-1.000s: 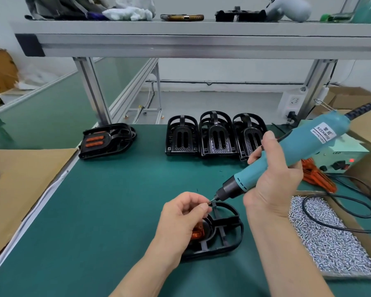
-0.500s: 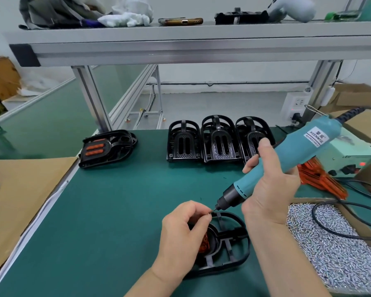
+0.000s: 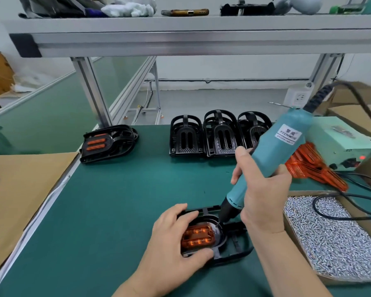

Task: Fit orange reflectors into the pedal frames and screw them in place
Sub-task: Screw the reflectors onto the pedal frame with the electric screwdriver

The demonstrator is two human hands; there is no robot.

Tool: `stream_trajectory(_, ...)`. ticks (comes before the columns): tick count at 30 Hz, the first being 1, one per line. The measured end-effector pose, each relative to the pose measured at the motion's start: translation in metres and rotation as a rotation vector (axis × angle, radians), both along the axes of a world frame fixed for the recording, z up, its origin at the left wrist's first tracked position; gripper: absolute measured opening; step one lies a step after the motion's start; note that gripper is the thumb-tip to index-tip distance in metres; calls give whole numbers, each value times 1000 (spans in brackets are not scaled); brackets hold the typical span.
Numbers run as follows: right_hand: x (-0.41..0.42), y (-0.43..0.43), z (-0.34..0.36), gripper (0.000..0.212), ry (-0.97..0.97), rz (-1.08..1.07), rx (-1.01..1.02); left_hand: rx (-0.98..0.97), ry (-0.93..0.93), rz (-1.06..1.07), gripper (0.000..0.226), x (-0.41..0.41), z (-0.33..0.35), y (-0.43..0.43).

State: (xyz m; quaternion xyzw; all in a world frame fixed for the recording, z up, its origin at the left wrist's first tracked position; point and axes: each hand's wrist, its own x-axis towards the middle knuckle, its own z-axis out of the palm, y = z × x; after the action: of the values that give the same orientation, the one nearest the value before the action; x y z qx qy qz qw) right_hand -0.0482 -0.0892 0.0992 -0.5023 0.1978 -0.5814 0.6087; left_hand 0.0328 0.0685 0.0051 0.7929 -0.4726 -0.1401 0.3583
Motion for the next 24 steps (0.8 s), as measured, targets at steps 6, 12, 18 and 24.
stream_trajectory(6,7,6,-9,28,79,15,-39,-48,-45,26,79,1,-5,-4)
stream_trajectory(12,9,5,-14,27,115,10,-52,-71,-64,24,74,1,-7,-4)
stream_trajectory(18,12,8,-17,32,124,22,-61,-75,-80,17,73,1,-8,-4)
stream_trajectory(24,12,10,-16,24,130,88,-87,-91,-80,20,72,0,-8,-5)
